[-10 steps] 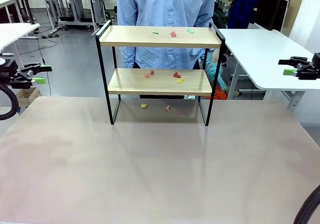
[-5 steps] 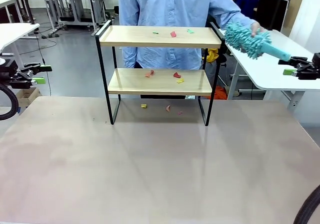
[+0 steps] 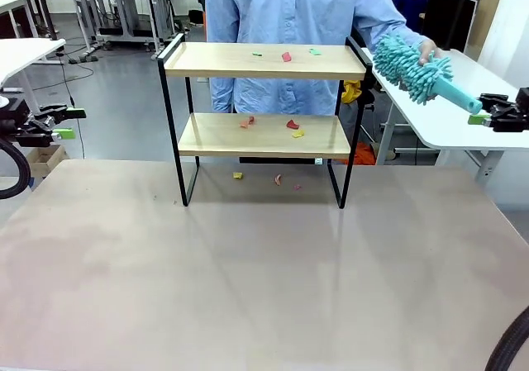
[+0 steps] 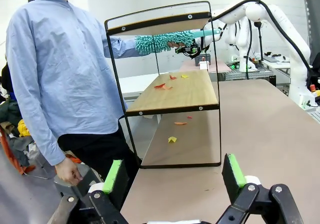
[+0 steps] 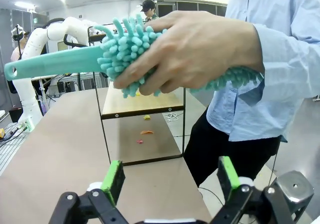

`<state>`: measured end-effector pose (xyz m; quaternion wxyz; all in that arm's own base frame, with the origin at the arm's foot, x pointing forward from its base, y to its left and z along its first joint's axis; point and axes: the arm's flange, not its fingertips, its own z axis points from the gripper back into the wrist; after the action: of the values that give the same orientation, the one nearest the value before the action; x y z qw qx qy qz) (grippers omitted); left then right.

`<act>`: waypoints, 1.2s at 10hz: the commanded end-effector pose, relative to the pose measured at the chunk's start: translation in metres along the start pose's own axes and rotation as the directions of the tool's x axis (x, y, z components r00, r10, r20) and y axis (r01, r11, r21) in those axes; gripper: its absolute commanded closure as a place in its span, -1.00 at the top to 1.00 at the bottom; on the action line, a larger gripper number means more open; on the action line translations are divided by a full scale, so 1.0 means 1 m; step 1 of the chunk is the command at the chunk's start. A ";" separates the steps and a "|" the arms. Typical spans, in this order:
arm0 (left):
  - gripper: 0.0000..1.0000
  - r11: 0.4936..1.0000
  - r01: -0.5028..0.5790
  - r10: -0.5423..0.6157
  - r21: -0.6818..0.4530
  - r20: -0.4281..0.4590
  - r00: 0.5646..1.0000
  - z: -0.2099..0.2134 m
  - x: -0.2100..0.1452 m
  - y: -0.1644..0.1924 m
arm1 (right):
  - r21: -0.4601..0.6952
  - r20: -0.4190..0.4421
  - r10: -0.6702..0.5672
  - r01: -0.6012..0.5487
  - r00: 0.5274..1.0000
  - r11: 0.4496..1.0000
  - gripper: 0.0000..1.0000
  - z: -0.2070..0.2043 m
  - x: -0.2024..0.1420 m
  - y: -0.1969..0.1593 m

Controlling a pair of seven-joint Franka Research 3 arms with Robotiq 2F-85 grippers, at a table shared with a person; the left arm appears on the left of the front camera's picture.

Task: Clean the shelf.
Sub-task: Pick up the Duster handed by the human.

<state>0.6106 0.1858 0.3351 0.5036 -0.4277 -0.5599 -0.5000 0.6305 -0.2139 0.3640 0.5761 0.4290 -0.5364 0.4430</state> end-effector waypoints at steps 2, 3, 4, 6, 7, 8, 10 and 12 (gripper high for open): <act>1.00 1.000 0.004 -0.004 -0.001 -0.001 1.000 0.000 0.003 0.000 | -0.001 0.001 0.002 -0.002 1.000 1.000 1.00 0.000 0.001 0.000; 1.00 1.000 0.004 -0.004 -0.001 -0.001 1.000 0.000 0.003 0.000 | -0.001 0.001 0.002 -0.002 1.000 1.000 1.00 0.000 0.001 0.000; 1.00 1.000 0.004 -0.004 -0.001 -0.001 1.000 0.000 0.003 0.000 | -0.001 0.001 0.002 -0.002 1.000 1.000 1.00 0.000 0.001 0.000; 1.00 1.000 0.004 -0.004 -0.001 -0.001 1.000 0.000 0.003 0.000 | -0.001 0.001 0.002 -0.002 1.000 1.000 1.00 0.000 0.001 0.000; 1.00 1.000 0.004 -0.004 -0.001 -0.001 1.000 0.000 0.003 0.000 | 0.000 0.000 0.000 0.000 1.000 1.000 1.00 0.000 0.000 0.000; 1.00 1.000 0.004 -0.004 -0.001 -0.001 1.000 0.000 0.003 0.000 | -0.049 -0.084 -0.037 0.033 0.996 0.998 1.00 0.005 0.025 0.003; 1.00 1.000 0.004 -0.004 -0.001 -0.001 1.000 0.000 0.003 0.000 | -0.137 -0.224 -0.095 0.065 0.970 0.988 1.00 0.017 0.087 0.014; 1.00 1.000 0.004 -0.004 -0.001 -0.001 1.000 0.000 0.003 0.000 | -0.275 -0.357 -0.167 0.067 0.919 0.959 1.00 0.021 0.157 0.026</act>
<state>0.6108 0.1860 0.3351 0.5037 -0.4274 -0.5598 -0.5002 0.6116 -0.2404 0.5035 0.6994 0.3110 -0.4857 0.4221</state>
